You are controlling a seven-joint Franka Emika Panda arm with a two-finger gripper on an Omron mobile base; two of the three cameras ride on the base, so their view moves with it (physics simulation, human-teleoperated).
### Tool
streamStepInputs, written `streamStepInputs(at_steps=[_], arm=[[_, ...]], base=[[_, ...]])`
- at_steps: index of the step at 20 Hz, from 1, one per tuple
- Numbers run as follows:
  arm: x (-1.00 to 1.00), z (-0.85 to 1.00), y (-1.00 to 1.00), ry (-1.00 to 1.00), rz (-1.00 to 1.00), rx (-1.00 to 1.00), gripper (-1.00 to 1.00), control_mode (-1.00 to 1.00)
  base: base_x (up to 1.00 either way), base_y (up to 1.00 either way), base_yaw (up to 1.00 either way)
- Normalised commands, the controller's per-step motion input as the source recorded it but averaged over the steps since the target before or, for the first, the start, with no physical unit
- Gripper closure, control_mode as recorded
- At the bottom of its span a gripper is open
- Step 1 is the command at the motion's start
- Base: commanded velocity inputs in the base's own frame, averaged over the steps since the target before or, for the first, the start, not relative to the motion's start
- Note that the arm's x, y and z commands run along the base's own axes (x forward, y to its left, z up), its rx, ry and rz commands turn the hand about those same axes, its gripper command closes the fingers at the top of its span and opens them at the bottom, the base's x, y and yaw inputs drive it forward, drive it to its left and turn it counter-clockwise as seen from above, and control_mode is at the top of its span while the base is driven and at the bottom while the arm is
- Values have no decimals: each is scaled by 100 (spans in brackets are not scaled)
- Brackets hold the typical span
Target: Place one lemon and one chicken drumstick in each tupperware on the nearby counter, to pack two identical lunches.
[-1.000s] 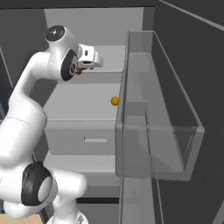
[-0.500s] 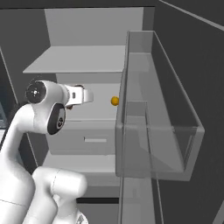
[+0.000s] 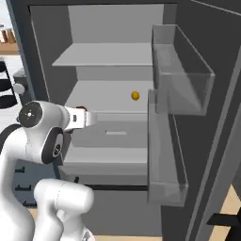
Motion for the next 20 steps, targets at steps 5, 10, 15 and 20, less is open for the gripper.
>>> streamStepInputs(at_steps=[5, 10, 15, 20], arm=[[0, 0, 0, 0, 0, 0, 100, 100], [0, 0, 0, 0, 0, 0, 100, 100], [0, 0, 0, 0, 0, 0, 100, 100], [0, 0, 0, 0, 0, 0, 100, 100]], base=[[-21, 100, 9], [65, 100, 0], [51, 100, 0], [-20, 100, 0]])
